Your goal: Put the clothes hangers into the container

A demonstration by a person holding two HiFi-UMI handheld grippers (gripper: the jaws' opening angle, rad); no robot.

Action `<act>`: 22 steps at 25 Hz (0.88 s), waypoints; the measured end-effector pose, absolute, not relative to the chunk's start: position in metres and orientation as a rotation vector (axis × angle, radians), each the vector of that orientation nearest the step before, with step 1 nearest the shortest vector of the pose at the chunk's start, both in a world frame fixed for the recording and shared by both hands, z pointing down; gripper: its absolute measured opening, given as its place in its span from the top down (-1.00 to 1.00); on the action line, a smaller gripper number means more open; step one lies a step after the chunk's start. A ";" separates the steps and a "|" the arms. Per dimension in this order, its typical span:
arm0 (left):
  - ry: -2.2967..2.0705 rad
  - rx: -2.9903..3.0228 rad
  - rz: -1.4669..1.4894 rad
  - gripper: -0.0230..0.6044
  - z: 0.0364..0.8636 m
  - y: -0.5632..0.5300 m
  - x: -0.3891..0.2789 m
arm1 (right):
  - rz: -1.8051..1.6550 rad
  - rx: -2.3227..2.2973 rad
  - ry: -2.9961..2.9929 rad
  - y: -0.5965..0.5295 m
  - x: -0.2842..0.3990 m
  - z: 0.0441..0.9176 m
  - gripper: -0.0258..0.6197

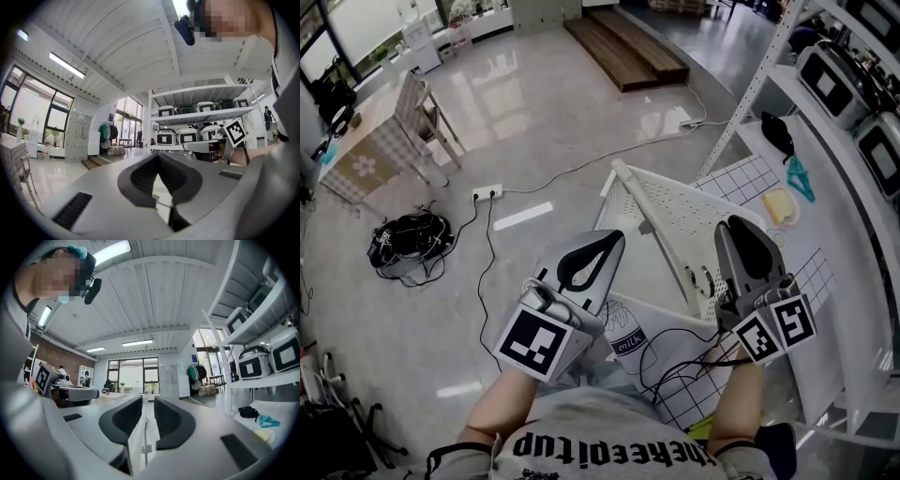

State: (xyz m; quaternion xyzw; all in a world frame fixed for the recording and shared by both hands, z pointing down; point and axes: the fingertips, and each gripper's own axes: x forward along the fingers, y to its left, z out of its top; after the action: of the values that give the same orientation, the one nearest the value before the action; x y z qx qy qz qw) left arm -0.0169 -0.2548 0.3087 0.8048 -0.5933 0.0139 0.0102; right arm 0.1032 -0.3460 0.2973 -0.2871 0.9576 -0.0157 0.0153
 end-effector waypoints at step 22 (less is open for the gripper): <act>-1.432 2.769 -0.063 0.85 0.292 -0.257 0.029 | -0.008 -1.230 2.897 -0.284 0.133 0.276 0.93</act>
State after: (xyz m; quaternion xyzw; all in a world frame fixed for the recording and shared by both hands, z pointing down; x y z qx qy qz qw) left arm 0.0292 -0.2571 0.2925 0.8880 -0.4593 -0.0202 0.0118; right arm 0.1334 -0.2843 0.2759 -0.3908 0.9205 -0.0027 -0.0027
